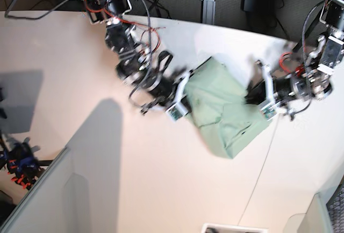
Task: Fold the T-shirt properly
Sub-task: 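Press and square the folded shirt with both grippers, then release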
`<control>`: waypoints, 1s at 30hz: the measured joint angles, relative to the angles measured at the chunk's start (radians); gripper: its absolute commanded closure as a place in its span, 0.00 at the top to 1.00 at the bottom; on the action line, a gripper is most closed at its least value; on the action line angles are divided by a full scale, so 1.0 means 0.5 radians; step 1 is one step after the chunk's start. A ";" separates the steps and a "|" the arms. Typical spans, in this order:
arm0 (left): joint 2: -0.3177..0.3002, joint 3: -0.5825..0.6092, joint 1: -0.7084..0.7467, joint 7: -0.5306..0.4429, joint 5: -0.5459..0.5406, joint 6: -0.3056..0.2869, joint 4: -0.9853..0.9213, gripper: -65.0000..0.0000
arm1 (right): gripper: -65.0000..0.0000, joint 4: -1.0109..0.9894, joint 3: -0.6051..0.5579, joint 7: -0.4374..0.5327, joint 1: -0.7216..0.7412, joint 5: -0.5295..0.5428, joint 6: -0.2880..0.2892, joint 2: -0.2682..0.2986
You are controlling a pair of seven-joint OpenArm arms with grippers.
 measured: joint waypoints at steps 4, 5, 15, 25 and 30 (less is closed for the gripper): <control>0.004 0.002 -0.014 -0.082 0.011 0.005 -0.005 0.11 | 0.00 0.215 0.002 -0.059 -0.175 0.005 -0.003 0.026; 0.008 0.002 -0.017 -0.111 0.012 0.005 -0.005 0.11 | 0.00 0.251 0.002 -0.059 -0.219 0.006 -0.002 0.021; 0.036 0.002 -0.038 -0.141 0.040 0.005 -0.007 0.11 | 0.00 0.512 0.005 -0.051 -0.591 -0.026 -0.014 -0.101; 0.036 -0.006 -0.038 -0.139 0.101 0.005 -0.008 0.11 | 0.00 0.632 0.003 -0.105 -0.671 -0.042 -0.009 -0.100; 0.044 -0.162 -0.037 -0.091 0.079 -0.023 -0.001 0.10 | 0.00 0.655 0.101 -0.109 -0.677 -0.043 -0.008 -0.101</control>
